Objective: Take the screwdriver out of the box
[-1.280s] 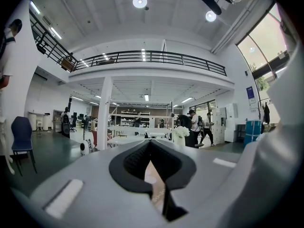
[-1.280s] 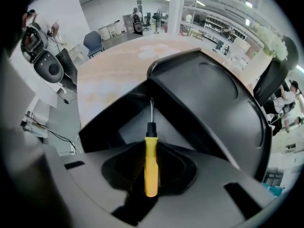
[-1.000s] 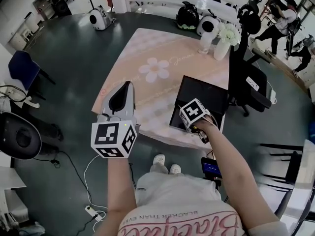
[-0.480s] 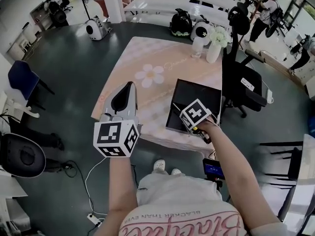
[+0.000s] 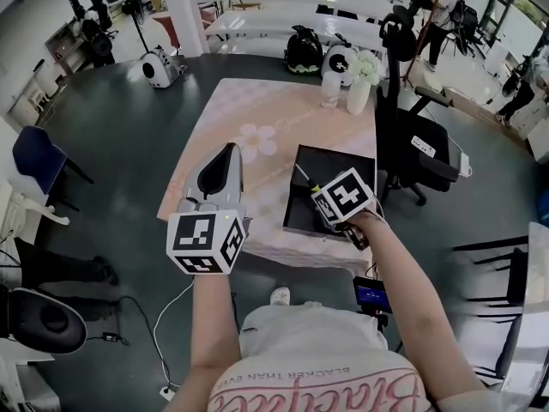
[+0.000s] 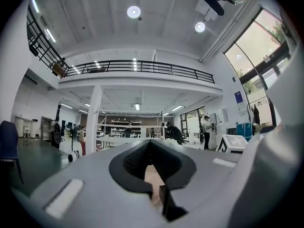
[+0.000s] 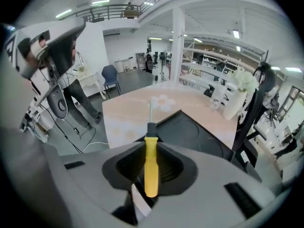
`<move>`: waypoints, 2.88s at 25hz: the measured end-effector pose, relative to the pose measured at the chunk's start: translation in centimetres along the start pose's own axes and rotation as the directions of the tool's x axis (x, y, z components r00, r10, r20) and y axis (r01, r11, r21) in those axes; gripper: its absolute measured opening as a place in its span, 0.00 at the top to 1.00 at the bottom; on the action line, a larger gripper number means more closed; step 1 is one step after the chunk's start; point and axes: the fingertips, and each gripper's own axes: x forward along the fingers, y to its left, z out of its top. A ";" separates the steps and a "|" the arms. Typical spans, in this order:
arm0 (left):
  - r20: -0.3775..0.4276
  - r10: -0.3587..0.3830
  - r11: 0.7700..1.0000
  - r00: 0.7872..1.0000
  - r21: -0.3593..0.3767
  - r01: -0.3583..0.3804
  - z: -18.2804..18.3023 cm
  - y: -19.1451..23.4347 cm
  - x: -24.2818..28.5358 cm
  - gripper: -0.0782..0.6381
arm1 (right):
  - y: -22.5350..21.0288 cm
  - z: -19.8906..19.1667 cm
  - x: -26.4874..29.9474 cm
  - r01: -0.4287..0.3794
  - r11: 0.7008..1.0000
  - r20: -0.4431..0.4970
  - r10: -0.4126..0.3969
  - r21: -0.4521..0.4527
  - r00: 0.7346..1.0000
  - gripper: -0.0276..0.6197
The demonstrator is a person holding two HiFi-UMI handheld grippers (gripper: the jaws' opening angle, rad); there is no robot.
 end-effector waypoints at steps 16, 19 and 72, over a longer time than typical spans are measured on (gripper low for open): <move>0.038 -0.086 0.996 0.996 0.014 0.085 1.9 -2.8 1.6 0.88 | -2.4 4.9 -10.2 0.145 0.989 0.355 -0.149 0.040 0.923 0.83; 0.040 -0.100 0.995 0.994 0.014 0.099 2.0 -3.2 1.9 0.88 | -3.2 5.2 -12.2 0.182 0.980 0.401 -0.197 0.075 0.895 0.83; 0.188 -0.110 0.982 0.976 0.169 0.078 8.7 -4.3 2.6 0.88 | -6.6 6.5 -32.7 0.533 0.795 0.792 -0.512 0.289 0.334 0.83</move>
